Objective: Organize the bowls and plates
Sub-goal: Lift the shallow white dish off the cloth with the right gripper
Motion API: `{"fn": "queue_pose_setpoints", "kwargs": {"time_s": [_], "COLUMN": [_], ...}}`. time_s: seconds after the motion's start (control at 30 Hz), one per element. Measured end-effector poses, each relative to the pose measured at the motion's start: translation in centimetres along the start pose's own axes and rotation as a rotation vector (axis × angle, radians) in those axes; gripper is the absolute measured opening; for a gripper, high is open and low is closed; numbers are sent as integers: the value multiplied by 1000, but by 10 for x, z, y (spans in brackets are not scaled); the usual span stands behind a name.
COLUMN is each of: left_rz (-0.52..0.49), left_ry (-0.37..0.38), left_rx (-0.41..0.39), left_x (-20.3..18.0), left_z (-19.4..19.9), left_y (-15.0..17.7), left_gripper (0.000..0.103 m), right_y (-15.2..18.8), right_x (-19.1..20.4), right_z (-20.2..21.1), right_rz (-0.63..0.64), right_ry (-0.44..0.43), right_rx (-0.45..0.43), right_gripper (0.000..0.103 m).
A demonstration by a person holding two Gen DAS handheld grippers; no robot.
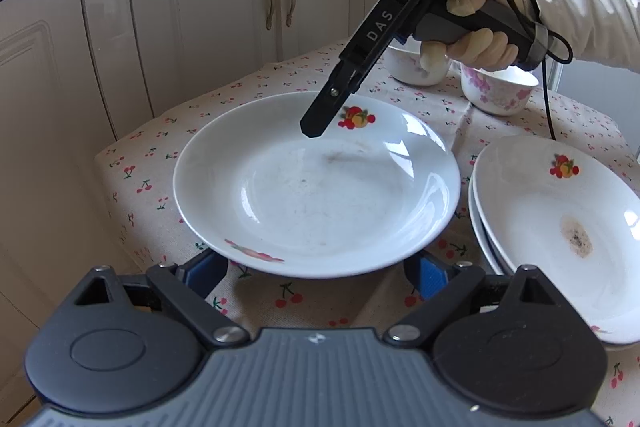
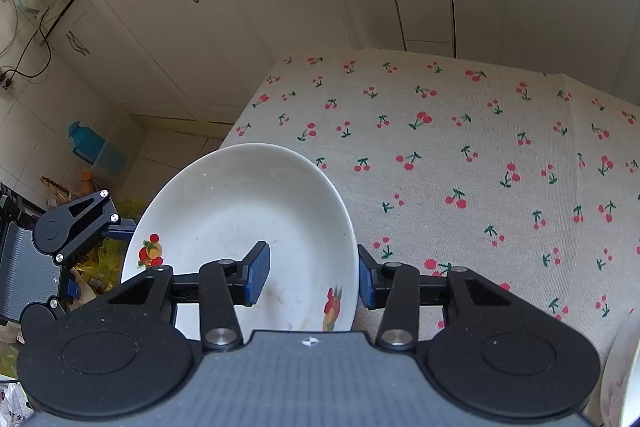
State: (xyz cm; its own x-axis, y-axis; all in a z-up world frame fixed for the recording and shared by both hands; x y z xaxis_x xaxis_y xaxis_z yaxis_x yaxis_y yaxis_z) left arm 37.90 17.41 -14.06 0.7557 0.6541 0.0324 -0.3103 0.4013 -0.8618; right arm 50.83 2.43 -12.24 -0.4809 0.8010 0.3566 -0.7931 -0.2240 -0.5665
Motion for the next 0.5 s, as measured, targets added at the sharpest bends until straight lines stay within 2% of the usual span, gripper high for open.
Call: {"fn": "queue_pose_setpoints", "kwargs": {"time_s": [0.5], "left_rz": [-16], "left_ry": [-19], "left_rx": [-21], "left_x": [-10], "left_z": [19], "left_y": [-25], "left_gripper": [94], "right_y": [-9], "right_x": [13], "right_z": [29], "right_rz": [27], "right_ry": [-9], "right_rx": [-47], "right_gripper": [51]}}
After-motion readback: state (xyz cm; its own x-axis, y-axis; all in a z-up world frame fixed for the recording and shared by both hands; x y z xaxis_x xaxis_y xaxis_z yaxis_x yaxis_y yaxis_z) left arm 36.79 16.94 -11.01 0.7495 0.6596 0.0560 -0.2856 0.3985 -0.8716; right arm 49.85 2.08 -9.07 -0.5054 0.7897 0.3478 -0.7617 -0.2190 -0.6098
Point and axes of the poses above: each gripper's, at about its wrist camera, not at the fingertips, and z roughly against the way its jaws point, x to its left, y to its underside, the point moved 8 cm from there along -z, roughly the way its jaws point, and after that the axes turned 8 degrees about -x, right-handed, at the moved point
